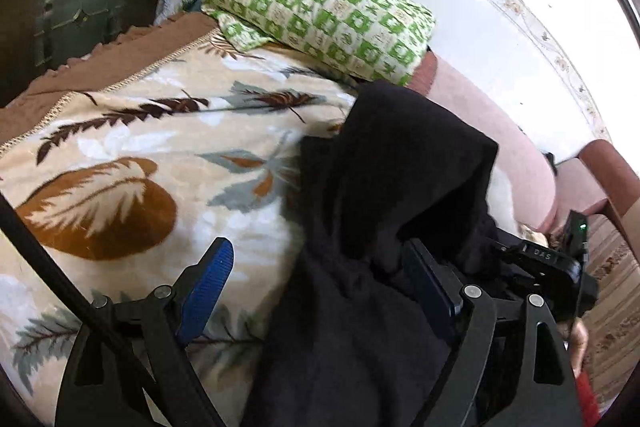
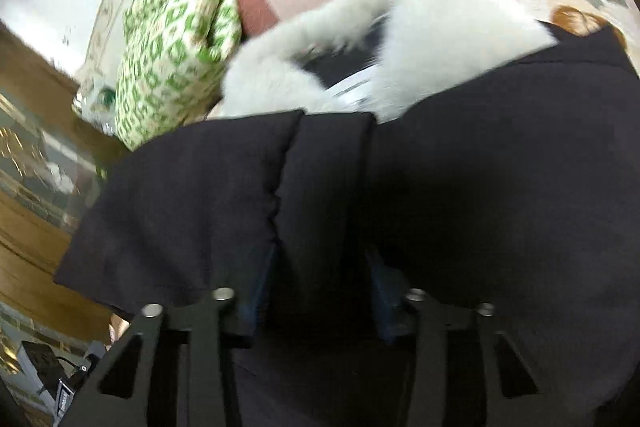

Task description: Fold large clothes

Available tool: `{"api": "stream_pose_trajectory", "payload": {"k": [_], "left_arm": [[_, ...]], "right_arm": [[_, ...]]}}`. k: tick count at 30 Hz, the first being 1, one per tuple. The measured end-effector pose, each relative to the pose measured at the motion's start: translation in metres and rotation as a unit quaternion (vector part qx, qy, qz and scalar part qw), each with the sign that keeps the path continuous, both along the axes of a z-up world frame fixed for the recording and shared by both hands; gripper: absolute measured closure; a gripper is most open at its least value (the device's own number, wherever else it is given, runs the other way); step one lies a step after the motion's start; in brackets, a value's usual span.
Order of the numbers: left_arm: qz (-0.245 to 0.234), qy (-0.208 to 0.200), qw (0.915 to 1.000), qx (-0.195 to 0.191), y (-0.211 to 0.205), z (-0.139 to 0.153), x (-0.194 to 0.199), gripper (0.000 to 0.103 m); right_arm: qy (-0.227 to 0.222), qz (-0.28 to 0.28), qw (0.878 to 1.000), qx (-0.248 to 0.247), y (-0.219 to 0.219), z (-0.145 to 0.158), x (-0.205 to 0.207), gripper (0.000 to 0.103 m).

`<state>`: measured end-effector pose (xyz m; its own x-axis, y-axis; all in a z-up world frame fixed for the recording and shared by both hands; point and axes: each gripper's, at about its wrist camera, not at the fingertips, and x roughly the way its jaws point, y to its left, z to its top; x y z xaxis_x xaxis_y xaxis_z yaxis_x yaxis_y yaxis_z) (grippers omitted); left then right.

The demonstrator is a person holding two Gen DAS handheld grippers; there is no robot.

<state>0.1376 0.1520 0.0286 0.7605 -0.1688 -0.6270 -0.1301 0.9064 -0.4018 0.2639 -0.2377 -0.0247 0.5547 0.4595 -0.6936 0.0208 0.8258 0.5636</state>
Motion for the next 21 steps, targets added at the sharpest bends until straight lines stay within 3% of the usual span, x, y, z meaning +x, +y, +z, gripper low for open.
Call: {"api": "stream_pose_trajectory", "payload": {"k": [1, 3, 8, 11, 13, 16, 21], "left_arm": [[0.001, -0.002, 1.0000, 0.000, 0.002, -0.001, 0.001, 0.018], [0.007, -0.004, 1.0000, -0.004, 0.005, -0.001, 0.001, 0.018], [0.031, 0.007, 0.9994, -0.011, 0.014, -0.006, -0.003, 0.018], [0.040, 0.014, 0.9986, -0.031, 0.022, -0.009, -0.004, 0.018], [0.043, 0.017, 0.9982, -0.039, 0.024, -0.011, -0.004, 0.018], [0.046, 0.027, 0.9984, -0.019, 0.019, -0.015, -0.003, 0.018], [0.026, 0.057, 0.9980, 0.006, 0.005, -0.026, 0.006, 0.018]], "right_arm": [[-0.001, 0.007, 1.000, 0.005, 0.005, 0.002, 0.000, 0.087], [0.000, 0.003, 1.000, 0.014, 0.007, 0.009, -0.003, 0.095], [-0.057, -0.029, 0.998, 0.030, -0.020, 0.059, -0.034, 0.096], [-0.085, -0.067, 0.994, -0.001, -0.053, 0.091, -0.060, 0.097], [-0.091, -0.103, 0.989, -0.047, -0.079, 0.104, -0.073, 0.097], [-0.065, -0.136, 0.985, -0.084, -0.114, 0.099, -0.079, 0.097], [0.007, -0.143, 0.983, -0.118, -0.127, 0.050, -0.062, 0.097]]}}
